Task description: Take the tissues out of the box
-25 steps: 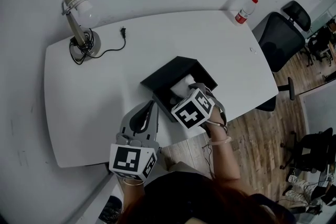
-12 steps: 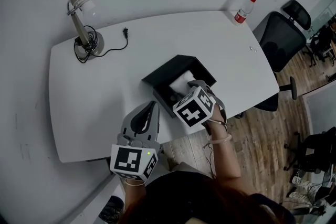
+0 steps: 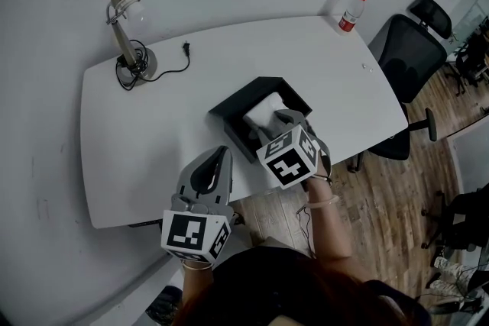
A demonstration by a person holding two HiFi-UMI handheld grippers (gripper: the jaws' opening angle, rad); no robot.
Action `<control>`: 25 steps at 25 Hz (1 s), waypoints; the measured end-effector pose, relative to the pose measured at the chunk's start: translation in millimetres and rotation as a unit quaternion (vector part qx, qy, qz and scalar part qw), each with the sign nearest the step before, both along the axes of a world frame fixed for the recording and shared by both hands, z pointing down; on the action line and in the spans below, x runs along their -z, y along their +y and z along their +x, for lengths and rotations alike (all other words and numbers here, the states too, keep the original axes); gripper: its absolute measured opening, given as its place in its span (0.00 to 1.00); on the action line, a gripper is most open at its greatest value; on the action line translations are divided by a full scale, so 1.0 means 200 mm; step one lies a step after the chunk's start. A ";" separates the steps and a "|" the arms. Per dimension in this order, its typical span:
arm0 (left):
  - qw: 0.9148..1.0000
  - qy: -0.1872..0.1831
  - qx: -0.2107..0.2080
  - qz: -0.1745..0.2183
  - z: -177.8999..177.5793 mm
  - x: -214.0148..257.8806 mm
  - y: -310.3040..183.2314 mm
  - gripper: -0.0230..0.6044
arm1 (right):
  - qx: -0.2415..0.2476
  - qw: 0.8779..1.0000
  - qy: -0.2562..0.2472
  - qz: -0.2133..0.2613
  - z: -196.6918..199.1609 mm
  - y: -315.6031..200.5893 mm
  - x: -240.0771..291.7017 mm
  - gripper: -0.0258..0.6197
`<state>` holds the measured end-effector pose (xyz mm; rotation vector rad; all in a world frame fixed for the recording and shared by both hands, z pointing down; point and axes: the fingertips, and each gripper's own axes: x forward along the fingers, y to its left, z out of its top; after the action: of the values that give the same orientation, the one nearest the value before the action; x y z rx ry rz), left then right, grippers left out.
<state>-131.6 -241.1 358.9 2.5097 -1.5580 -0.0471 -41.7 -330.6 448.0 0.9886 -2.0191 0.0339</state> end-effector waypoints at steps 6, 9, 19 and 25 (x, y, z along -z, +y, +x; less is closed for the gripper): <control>1.000 -0.011 -0.003 0.010 0.03 0.04 0.08 0.08 | -0.001 0.998 -0.040 0.041 0.00 0.05 0.11 0.37; 1.000 -0.016 -0.002 0.015 0.05 0.07 0.13 0.08 | -0.001 0.997 -0.053 0.058 0.01 0.08 0.16 0.37; 0.999 -0.028 0.007 0.028 0.08 0.12 0.29 0.08 | 0.010 0.990 -0.095 0.100 0.02 0.22 0.29 0.37; 0.999 -0.036 0.003 0.032 0.15 0.13 0.38 0.08 | 0.015 0.984 -0.124 0.129 0.05 0.31 0.37 0.37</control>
<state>-101.2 -164.4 332.9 2.5835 -1.6171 -0.0080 -31.3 -268.1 374.6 1.1607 -2.3086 -0.1298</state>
